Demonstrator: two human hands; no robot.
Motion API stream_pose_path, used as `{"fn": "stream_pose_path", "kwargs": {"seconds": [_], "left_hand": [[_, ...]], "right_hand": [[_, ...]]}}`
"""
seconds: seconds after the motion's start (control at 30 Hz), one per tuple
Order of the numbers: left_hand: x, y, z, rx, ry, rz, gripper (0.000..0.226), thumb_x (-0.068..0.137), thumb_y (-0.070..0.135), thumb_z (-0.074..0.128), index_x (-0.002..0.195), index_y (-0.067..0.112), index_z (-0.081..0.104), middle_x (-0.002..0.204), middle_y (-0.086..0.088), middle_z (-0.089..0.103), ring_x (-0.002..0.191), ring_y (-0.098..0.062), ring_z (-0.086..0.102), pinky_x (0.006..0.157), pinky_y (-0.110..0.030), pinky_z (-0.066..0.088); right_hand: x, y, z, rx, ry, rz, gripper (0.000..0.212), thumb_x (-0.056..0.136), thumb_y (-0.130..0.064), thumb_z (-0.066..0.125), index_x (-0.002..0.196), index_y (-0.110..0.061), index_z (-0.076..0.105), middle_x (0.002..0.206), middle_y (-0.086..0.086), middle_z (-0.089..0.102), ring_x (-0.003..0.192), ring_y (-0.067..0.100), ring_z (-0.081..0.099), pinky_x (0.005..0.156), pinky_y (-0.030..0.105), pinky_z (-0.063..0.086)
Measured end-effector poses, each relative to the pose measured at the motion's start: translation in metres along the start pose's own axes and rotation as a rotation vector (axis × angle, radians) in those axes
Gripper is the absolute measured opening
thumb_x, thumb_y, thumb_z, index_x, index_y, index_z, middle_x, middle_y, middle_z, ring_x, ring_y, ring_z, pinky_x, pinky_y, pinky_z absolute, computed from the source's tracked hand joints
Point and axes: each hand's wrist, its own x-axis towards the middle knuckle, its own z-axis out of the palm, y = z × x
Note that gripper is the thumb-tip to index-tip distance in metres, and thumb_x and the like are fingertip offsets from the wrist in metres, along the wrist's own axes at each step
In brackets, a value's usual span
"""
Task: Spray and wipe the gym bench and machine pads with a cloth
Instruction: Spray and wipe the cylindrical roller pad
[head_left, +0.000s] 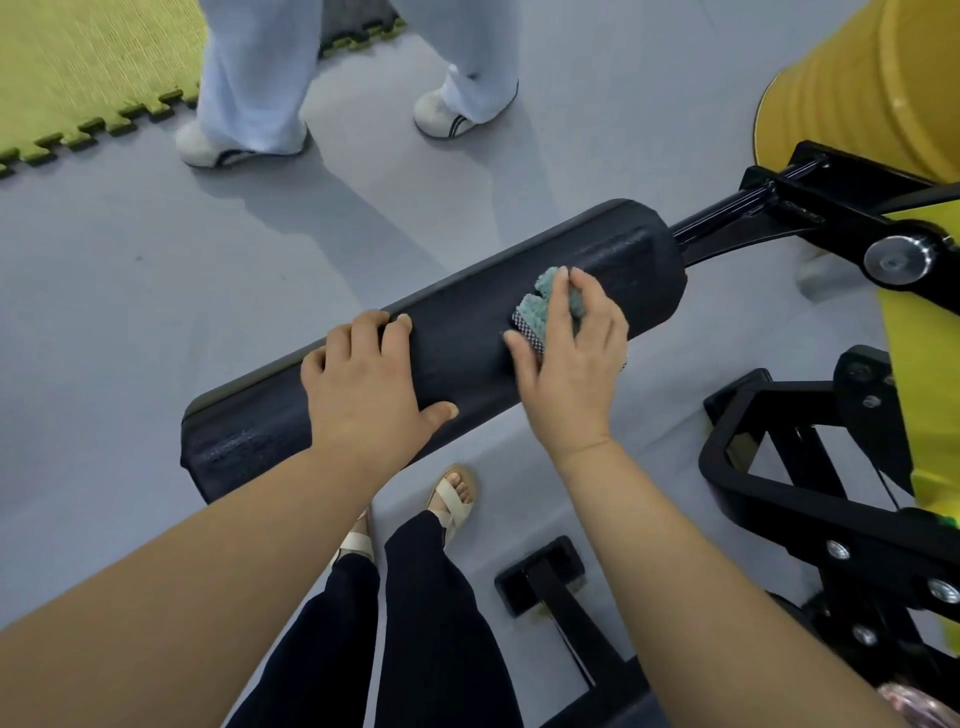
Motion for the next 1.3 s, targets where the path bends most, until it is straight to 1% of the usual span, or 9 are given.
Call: {"fn": "stream_pose_path", "kwargs": {"seconds": [0.17,0.37,0.57,0.67,0.77,0.87,0.97,1.13,1.3], "left_hand": [[0.0,-0.002,0.002,0.008,0.0,0.01,0.09,0.074,0.063,0.062,0.144,0.02,0.025,0.145,-0.001,0.026,0.131,-0.026,0.027,0.106,-0.041,0.026],[-0.003,0.0,0.002,0.028,0.012,0.004,0.09,0.075,0.063,0.06,0.145,0.019,0.024,0.146,-0.003,0.027,0.131,-0.026,0.028,0.107,-0.041,0.026],[-0.021,0.009,0.013,0.086,0.061,-0.024,0.088,0.066,0.048,0.078,0.136,0.008,0.043,0.139,-0.014,0.043,0.123,-0.035,0.042,0.103,-0.05,0.031],[-0.031,0.007,0.019,0.05,0.162,0.022,0.079,0.058,0.038,0.084,0.124,0.005,0.056,0.126,-0.018,0.055,0.11,-0.04,0.053,0.092,-0.054,0.04],[-0.032,-0.003,0.013,0.007,0.239,0.081,0.066,0.063,0.038,0.082,0.118,0.01,0.061,0.118,-0.013,0.059,0.102,-0.038,0.056,0.087,-0.052,0.042],[-0.018,-0.012,0.004,0.0,0.128,0.002,0.083,0.064,0.05,0.077,0.133,0.015,0.047,0.131,-0.01,0.048,0.119,-0.035,0.044,0.098,-0.052,0.032],[-0.007,-0.014,0.001,-0.006,0.011,-0.053,0.096,0.067,0.064,0.067,0.143,0.021,0.03,0.145,-0.004,0.033,0.132,-0.028,0.029,0.108,-0.047,0.022],[-0.006,-0.015,0.001,-0.011,-0.002,-0.062,0.096,0.063,0.065,0.069,0.141,0.021,0.033,0.14,-0.002,0.037,0.127,-0.027,0.035,0.103,-0.047,0.029],[-0.006,-0.016,0.0,-0.003,0.004,-0.052,0.096,0.064,0.067,0.067,0.141,0.022,0.033,0.14,-0.001,0.036,0.128,-0.026,0.034,0.103,-0.045,0.03]], "right_hand": [[0.043,0.055,-0.004,0.05,0.144,0.049,0.037,0.084,-0.011,0.057,0.12,-0.001,0.062,0.105,0.025,0.058,0.087,0.045,0.053,0.084,0.033,0.034],[0.081,0.065,-0.015,0.156,0.061,0.393,0.032,0.086,-0.011,0.051,0.115,-0.004,0.063,0.109,0.023,0.051,0.096,0.037,0.054,0.087,0.033,0.039],[0.025,-0.039,-0.008,0.247,-0.219,0.014,0.021,0.087,-0.007,0.056,0.105,-0.007,0.067,0.087,0.015,0.05,0.076,0.029,0.049,0.066,0.03,0.033],[0.014,-0.043,-0.018,0.316,-0.321,-0.257,0.026,0.081,-0.005,0.063,0.107,-0.005,0.067,0.085,0.016,0.055,0.073,0.032,0.052,0.061,0.032,0.044],[0.049,0.009,-0.019,0.188,-0.162,-0.094,0.027,0.084,-0.015,0.055,0.107,-0.01,0.068,0.095,0.018,0.059,0.084,0.036,0.055,0.074,0.04,0.05],[0.083,0.058,-0.025,0.11,-0.045,0.205,0.03,0.088,-0.014,0.056,0.116,-0.008,0.064,0.109,0.02,0.054,0.096,0.038,0.053,0.087,0.038,0.043],[0.081,0.041,-0.016,0.093,-0.07,0.279,0.025,0.09,-0.013,0.053,0.111,-0.013,0.067,0.107,0.019,0.052,0.091,0.036,0.053,0.08,0.038,0.041],[0.035,-0.049,-0.005,0.136,-0.289,0.025,0.021,0.083,-0.004,0.06,0.101,-0.009,0.068,0.091,0.017,0.057,0.076,0.033,0.055,0.061,0.029,0.034],[0.035,-0.042,-0.01,0.182,-0.227,-0.386,0.021,0.077,-0.011,0.063,0.095,-0.013,0.073,0.077,0.012,0.059,0.058,0.03,0.053,0.048,0.03,0.044]]}}
